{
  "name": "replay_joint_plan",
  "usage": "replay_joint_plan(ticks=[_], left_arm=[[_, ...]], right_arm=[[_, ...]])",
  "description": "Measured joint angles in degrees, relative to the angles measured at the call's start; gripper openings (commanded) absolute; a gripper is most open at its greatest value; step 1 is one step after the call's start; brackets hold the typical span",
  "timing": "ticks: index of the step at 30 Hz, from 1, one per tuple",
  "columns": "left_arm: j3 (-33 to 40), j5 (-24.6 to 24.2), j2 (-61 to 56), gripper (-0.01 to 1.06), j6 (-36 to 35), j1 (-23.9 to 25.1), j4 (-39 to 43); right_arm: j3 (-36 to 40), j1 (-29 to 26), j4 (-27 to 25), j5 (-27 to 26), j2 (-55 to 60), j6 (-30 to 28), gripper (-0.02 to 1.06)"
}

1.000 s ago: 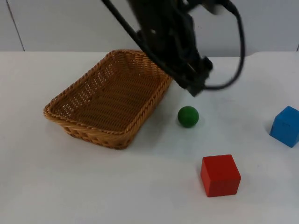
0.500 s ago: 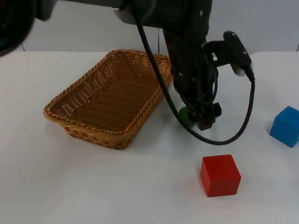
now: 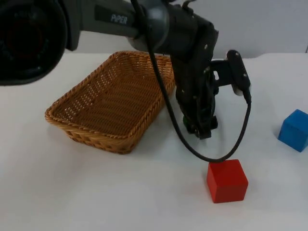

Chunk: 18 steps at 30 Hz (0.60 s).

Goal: Place all geometric objects except the red cube into the basket.

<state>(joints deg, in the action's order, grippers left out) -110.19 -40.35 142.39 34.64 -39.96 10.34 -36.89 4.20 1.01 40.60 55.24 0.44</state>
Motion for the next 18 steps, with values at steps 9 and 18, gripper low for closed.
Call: replay_joint_plan(ticks=[9, 18], left_arm=[[-0.13, 1.11, 1.15, 0.32, -2.37, 0.0, 1.45], [-0.13, -1.86, 0.21, 0.0, -2.67, 0.0, 2.03]], right_arm=[[0.0, 0.0, 0.0, -0.07, 0.0, 0.0, 1.05], [0.0, 0.0, 0.0, -0.07, 0.0, 0.0, 1.05]])
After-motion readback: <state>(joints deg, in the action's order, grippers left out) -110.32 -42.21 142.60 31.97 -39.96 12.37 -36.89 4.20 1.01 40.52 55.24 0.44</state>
